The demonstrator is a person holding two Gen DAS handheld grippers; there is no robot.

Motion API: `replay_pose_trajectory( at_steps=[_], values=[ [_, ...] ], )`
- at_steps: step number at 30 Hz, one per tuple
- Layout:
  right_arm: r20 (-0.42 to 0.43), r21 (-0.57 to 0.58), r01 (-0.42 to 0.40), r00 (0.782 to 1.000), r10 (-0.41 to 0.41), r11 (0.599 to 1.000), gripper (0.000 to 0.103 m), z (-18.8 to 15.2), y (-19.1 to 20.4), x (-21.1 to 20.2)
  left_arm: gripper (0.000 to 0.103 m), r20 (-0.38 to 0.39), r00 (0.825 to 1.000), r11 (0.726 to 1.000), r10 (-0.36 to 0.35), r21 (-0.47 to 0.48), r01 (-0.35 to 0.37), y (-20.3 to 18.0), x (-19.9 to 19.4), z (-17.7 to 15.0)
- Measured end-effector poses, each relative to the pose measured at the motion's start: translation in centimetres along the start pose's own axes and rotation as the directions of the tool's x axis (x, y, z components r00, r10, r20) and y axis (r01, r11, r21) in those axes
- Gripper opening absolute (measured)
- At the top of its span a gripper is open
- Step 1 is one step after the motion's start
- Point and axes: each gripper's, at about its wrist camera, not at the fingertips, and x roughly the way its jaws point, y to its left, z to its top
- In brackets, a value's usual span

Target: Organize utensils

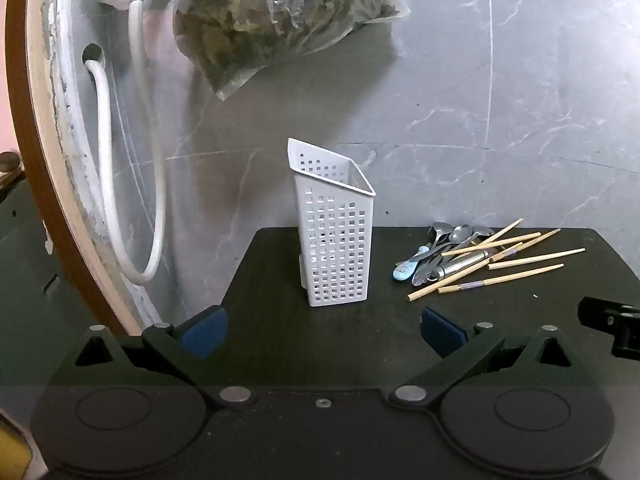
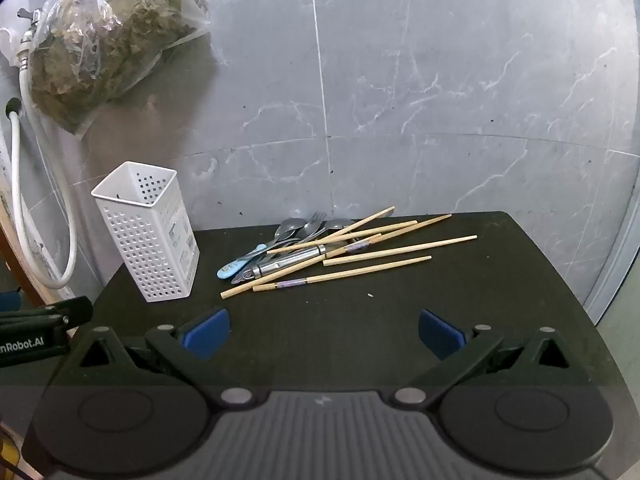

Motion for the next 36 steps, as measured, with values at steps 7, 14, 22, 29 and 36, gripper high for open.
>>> replay_pose_trajectory(
  at_steps=[7, 14, 22, 29, 36],
  values=[
    [-0.002, 0.000, 0.000, 1.000, 0.000, 1.000, 0.103, 0.02, 0.05, 0.07, 0.102, 0.001, 1.000, 1.000, -0.009, 0.002, 0.009, 0.42, -0.02, -0.18],
    [-0.004, 0.000, 0.001, 1.000, -0.001, 1.000, 0.103, 0.09, 0.04, 0.22, 0.102, -0.002, 1.000, 1.000, -0.002, -0.007, 0.002, 0.31, 0.19, -0.19],
    [-0.005, 0.002, 0.003, 1.000, -0.003, 1.000, 0.103, -0.20, 0.07, 0.25, 0.102, -0.005, 1.000, 1.000, -0.002, -0.009, 0.002, 0.29, 0.23, -0.06],
    [-0.006, 0.003, 0.003, 1.000, -0.003, 1.000, 0.103, 0.01, 0.11, 0.30, 0.102, -0.006, 1.000, 1.000, -0.001, -0.009, 0.001, 0.30, 0.26, -0.12],
    [-0.007, 0.004, 0.003, 1.000, -0.003, 1.000, 0.103, -0.07, 0.15, 0.30, 0.102, -0.007, 1.000, 1.000, -0.001, -0.010, 0.001, 0.28, 0.26, -0.12]
  ],
)
